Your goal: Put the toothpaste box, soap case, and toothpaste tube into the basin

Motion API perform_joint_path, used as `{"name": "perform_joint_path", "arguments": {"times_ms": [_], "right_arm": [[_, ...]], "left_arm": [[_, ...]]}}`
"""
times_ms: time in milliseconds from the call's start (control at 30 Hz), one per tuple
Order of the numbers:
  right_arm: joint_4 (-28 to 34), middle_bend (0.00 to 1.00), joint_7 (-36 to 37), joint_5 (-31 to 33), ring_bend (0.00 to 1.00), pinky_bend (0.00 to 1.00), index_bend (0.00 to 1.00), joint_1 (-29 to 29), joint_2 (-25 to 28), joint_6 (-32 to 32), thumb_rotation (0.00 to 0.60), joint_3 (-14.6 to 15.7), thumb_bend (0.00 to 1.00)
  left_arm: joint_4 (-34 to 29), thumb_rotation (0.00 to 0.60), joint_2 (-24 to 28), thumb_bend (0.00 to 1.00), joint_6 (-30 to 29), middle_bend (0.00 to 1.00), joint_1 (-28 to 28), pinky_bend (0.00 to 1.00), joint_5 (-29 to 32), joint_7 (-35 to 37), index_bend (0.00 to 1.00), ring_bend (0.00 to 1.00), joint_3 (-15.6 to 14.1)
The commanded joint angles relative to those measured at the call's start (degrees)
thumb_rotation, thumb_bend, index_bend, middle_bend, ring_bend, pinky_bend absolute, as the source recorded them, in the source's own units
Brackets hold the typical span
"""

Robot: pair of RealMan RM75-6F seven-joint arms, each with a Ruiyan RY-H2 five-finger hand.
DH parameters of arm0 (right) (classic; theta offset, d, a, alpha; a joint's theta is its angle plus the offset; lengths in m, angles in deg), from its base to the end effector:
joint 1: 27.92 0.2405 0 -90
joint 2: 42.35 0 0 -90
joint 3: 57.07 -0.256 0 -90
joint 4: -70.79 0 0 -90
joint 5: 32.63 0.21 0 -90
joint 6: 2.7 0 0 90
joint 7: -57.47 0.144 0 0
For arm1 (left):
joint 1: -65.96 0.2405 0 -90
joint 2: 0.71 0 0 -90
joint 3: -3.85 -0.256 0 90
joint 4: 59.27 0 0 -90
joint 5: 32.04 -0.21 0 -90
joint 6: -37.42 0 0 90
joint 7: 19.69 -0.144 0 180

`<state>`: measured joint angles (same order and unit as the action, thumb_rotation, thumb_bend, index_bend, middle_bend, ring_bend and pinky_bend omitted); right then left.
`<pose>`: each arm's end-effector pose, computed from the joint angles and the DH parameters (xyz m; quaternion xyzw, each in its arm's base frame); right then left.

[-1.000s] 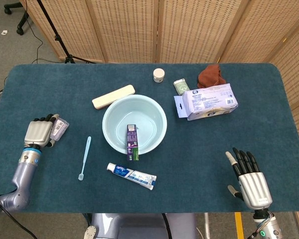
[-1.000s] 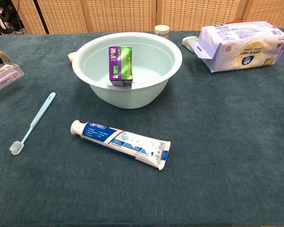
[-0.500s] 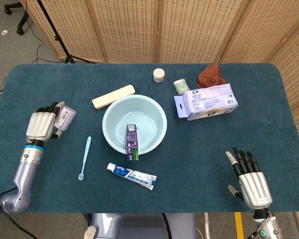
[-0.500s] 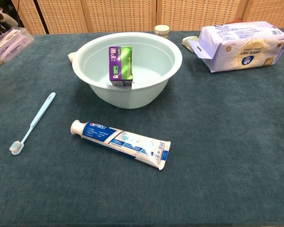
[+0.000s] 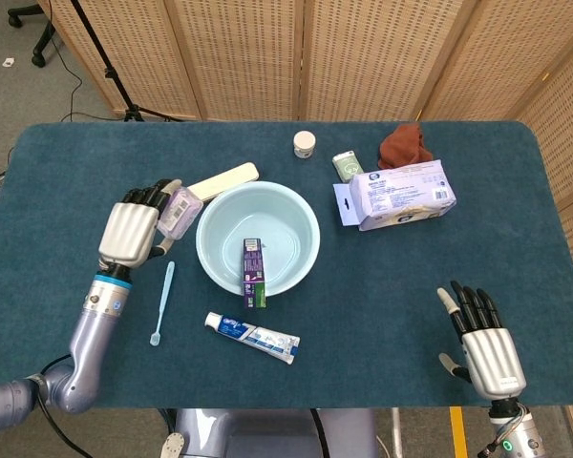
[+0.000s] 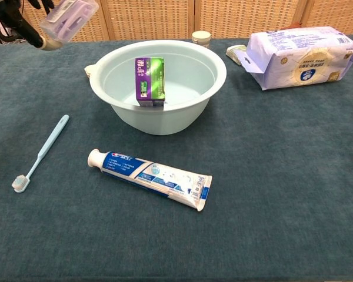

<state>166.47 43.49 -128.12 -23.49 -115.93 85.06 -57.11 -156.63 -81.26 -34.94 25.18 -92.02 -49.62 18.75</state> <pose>-0.2603 -0.1640 0.0985 0.6418 -0.3404 0.4170 0.5462 -0.1266 0.3492 0.0703 -0.6573 -0.3164 -0.4364 0.5268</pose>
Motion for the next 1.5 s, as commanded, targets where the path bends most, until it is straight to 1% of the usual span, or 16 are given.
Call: {"name": "perform_joint_path", "arguments": {"times_ms": [33, 267, 300, 367, 400, 433, 500, 533, 600, 700, 800, 933, 1167, 1333, 1400, 1500], "right_arm": [[0.12, 0.0, 0.57, 0.32, 0.0, 0.05, 0.0, 0.05, 0.29, -0.22, 0.6, -0.12, 0.13], [0.1, 0.0, 1.93, 0.43, 0.0, 0.05, 0.0, 0.03, 0.79, 0.0, 0.6, -0.35, 0.13], [0.13, 0.0, 2.12, 0.43, 0.0, 0.05, 0.0, 0.01, 0.87, 0.04, 0.6, -0.36, 0.13], [0.12, 0.0, 2.32, 0.4, 0.0, 0.05, 0.0, 0.01, 0.97, 0.08, 0.6, -0.39, 0.13], [0.12, 0.0, 2.36, 0.4, 0.0, 0.05, 0.0, 0.01, 0.99, 0.05, 0.6, -0.38, 0.13], [0.12, 0.0, 2.37, 0.4, 0.0, 0.05, 0.0, 0.02, 1.0, 0.02, 0.6, -0.38, 0.13], [0.07, 0.0, 2.26, 0.36, 0.0, 0.05, 0.0, 0.04, 0.94, -0.09, 0.6, -0.33, 0.13], [0.06, 0.0, 2.21, 0.32, 0.0, 0.05, 0.0, 0.06, 0.91, -0.14, 0.6, -0.3, 0.13], [0.09, 0.0, 2.13, 0.29, 0.0, 0.05, 0.0, 0.06, 0.88, -0.18, 0.6, -0.28, 0.13], [0.07, 0.0, 1.91, 0.31, 0.0, 0.05, 0.0, 0.08, 0.78, -0.33, 0.6, -0.24, 0.13], [0.07, 0.0, 1.77, 0.36, 0.0, 0.05, 0.0, 0.11, 0.71, -0.5, 0.6, -0.21, 0.13], [0.08, 0.0, 1.7, 0.42, 0.0, 0.05, 0.0, 0.11, 0.68, -0.57, 0.6, -0.23, 0.13], [0.09, 0.0, 1.92, 0.47, 0.0, 0.05, 0.0, 0.07, 0.77, -0.47, 0.6, -0.3, 0.13], [0.03, 0.0, 1.78, 0.56, 0.0, 0.05, 0.0, 0.06, 0.78, -0.49, 0.6, -0.38, 0.13], [0.0, 0.0, 1.46, 0.4, 0.0, 0.05, 0.0, 0.08, 0.63, -0.55, 0.6, -0.29, 0.13], [0.0, 0.0, 0.99, 0.32, 0.0, 0.05, 0.0, 0.08, 0.43, -0.64, 0.6, -0.2, 0.13]], "left_arm": [[-0.69, 0.6, -2.82, 0.34, -0.4, 0.21, -1.59, 0.27, 0.56, -2.39, 0.54, 0.26, 0.53], [-0.1, 0.6, -6.91, 0.32, -0.77, 0.21, -2.95, 0.27, 0.99, -5.82, 0.54, 0.26, -0.08], [0.12, 0.6, -7.24, 0.32, -0.54, 0.21, -3.03, 0.27, 1.38, -6.19, 0.52, 0.26, -0.24], [0.05, 0.6, -7.36, 0.3, 0.49, 0.15, -3.13, 0.27, 2.89, -6.67, 0.44, 0.21, -0.38], [-0.12, 0.6, -7.22, 0.29, 1.11, 0.09, -3.2, 0.26, 3.73, -6.9, 0.38, 0.15, -0.43], [-0.25, 0.6, -7.0, 0.28, 1.63, 0.04, -3.29, 0.23, 4.43, -7.16, 0.32, 0.08, -0.43], [-0.23, 0.6, -6.63, 0.25, 2.76, 0.0, -3.47, 0.16, 6.04, -7.55, 0.23, 0.01, -0.44], [-0.16, 0.6, -6.5, 0.25, 3.12, 0.0, -3.51, 0.12, 6.57, -7.53, 0.18, 0.0, -0.43], [0.0, 0.6, -6.32, 0.23, 3.66, 0.0, -3.6, 0.08, 7.32, -7.36, 0.11, 0.0, -0.34], [0.66, 0.6, -6.34, 0.22, 3.92, 0.0, -3.5, 0.06, 7.89, -6.58, 0.06, 0.0, -0.29], [1.23, 0.6, -6.5, 0.21, 3.8, 0.0, -3.48, 0.05, 8.1, -6.11, 0.02, 0.0, -0.19], [1.72, 0.6, -6.68, 0.11, 3.48, 0.0, -3.33, 0.03, 7.12, -4.71, 0.0, 0.0, -0.1], [0.06, 0.6, -5.14, 0.1, 3.18, 0.0, -2.31, 0.03, 6.1, -3.44, 0.0, 0.0, -0.82], [-5.49, 0.6, 0.04, 0.1, 2.52, 0.0, 0.19, 0.03, 5.65, -2.36, 0.0, 0.0, -2.14], [-8.46, 0.6, 3.32, 0.1, 2.42, 0.0, 1.56, 0.03, 5.97, -2.04, 0.0, 0.0, -2.93], [-11.24, 0.6, 6.91, 0.11, 2.72, 0.0, 2.72, 0.03, 6.19, -2.01, 0.0, 0.0, -3.9]]}}
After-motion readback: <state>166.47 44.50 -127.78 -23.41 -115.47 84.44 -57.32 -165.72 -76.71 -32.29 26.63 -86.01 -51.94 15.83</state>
